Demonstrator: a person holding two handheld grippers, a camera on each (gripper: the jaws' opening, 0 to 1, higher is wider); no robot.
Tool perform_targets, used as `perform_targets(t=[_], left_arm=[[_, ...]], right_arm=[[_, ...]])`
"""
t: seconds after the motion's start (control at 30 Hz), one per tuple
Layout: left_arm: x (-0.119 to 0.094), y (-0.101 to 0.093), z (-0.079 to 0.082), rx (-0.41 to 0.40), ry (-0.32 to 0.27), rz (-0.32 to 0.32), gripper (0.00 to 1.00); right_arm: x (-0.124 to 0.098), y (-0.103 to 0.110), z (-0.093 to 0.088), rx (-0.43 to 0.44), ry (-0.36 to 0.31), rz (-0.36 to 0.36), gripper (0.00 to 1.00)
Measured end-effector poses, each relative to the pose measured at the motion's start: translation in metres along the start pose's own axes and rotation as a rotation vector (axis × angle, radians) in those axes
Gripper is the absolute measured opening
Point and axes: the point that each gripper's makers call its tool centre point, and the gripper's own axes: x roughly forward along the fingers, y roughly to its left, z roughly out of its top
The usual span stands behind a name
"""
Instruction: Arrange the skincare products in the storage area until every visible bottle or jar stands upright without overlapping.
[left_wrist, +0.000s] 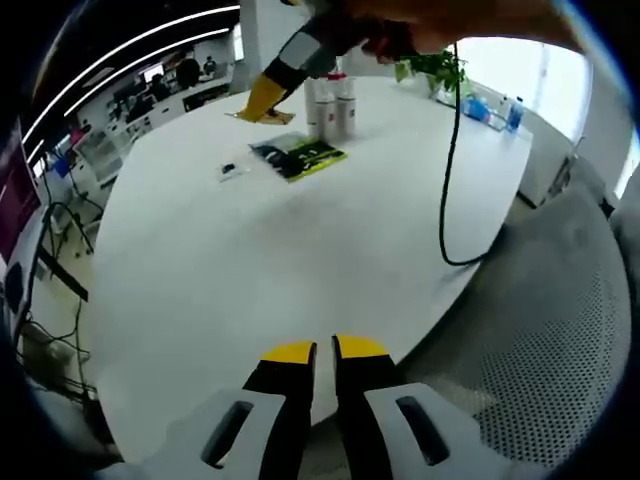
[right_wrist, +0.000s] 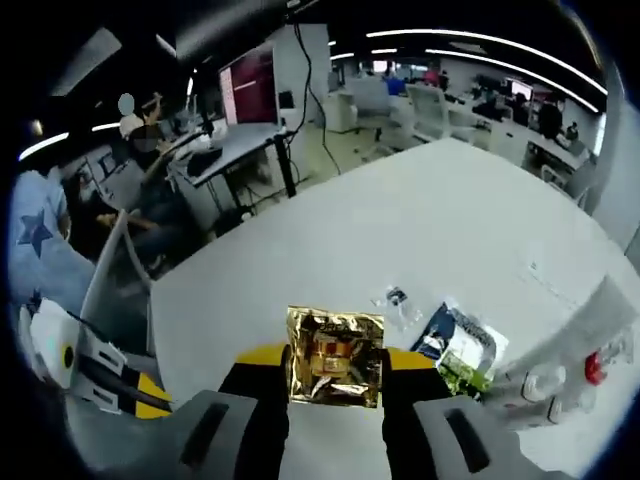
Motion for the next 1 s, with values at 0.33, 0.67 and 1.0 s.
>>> perform_targets(t=[0.33, 0.67, 1.0], left_arm=[[-0.006, -0.004, 0.032, -0.139, -0.094, -0.033, 0.20], [-0.006, -0.038, 0.083, -0.458, -0.287, -0.198, 0.33], [-0.001, -0.074, 0.099, -0.594, -0.378, -0.304, 0.29]], right_arm=[[-0.039, 0.028, -0.037, 0.111, -0.076, -0.003, 0.32], [-0.063, 0.039, -0.053, 0.285, -0.176, -0.004, 0.33], [-0.078, 0.064, -0.077, 0.398, -0.222, 0.015, 0.33]])
